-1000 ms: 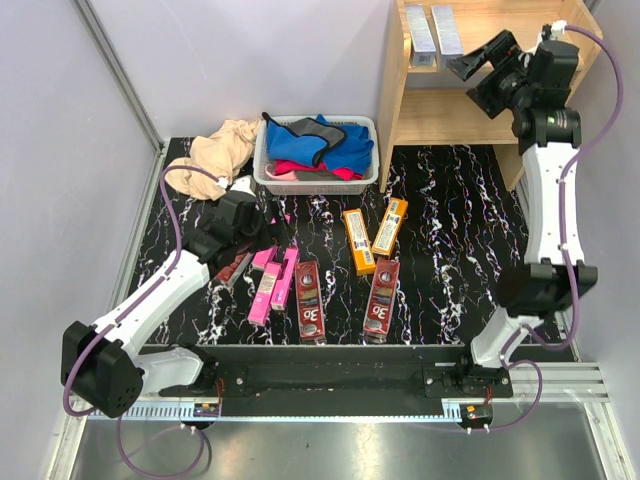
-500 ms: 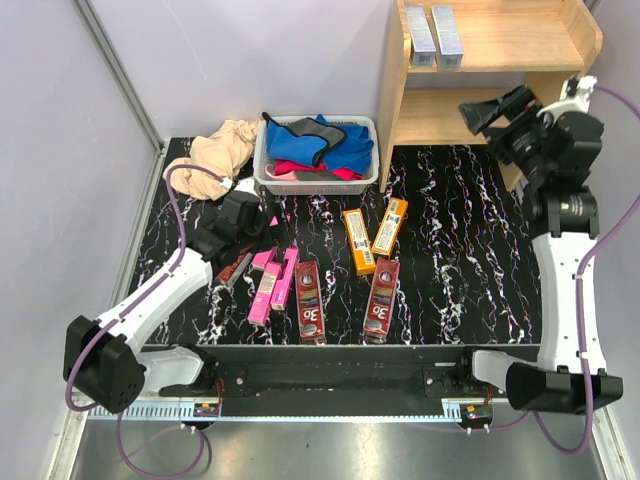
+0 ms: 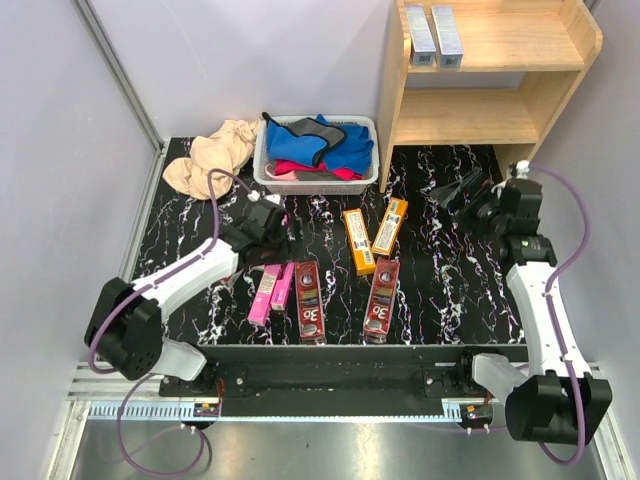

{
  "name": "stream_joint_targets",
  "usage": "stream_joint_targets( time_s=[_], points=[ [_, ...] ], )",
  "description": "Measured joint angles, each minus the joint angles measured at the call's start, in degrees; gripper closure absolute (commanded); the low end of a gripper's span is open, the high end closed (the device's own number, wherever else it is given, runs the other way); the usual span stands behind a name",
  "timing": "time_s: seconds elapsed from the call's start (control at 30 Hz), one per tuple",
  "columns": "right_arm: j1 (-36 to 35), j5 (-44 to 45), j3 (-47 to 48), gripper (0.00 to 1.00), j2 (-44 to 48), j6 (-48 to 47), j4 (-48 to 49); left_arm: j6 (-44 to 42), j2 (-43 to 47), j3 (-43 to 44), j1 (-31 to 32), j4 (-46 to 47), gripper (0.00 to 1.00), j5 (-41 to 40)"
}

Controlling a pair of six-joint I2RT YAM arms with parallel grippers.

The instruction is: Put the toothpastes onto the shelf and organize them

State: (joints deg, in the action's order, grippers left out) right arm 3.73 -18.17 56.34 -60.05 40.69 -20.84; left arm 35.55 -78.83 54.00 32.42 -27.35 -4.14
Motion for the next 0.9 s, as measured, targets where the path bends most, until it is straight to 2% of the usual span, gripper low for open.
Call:
stream_joint_targets(
  time_s=[0.27,0.7,0.9],
  points=[
    [0.0,-1.5,-9.0,0.00,2.4,-0.3,-0.1,0.0,-7.2,0.1,4.4,0.0,0.01,1.0],
    [0.0,-2.4,-10.4,0.00,3.2,-0.4,0.1,0.0,-14.5,5.1,8.3,0.1,0.01,1.3],
    [0.0,-2.5,-10.7,0.00,3.2,-0.6,0.1,0.3,-14.8,5.5,9.9,0.1,0.01,-0.8]
  ],
)
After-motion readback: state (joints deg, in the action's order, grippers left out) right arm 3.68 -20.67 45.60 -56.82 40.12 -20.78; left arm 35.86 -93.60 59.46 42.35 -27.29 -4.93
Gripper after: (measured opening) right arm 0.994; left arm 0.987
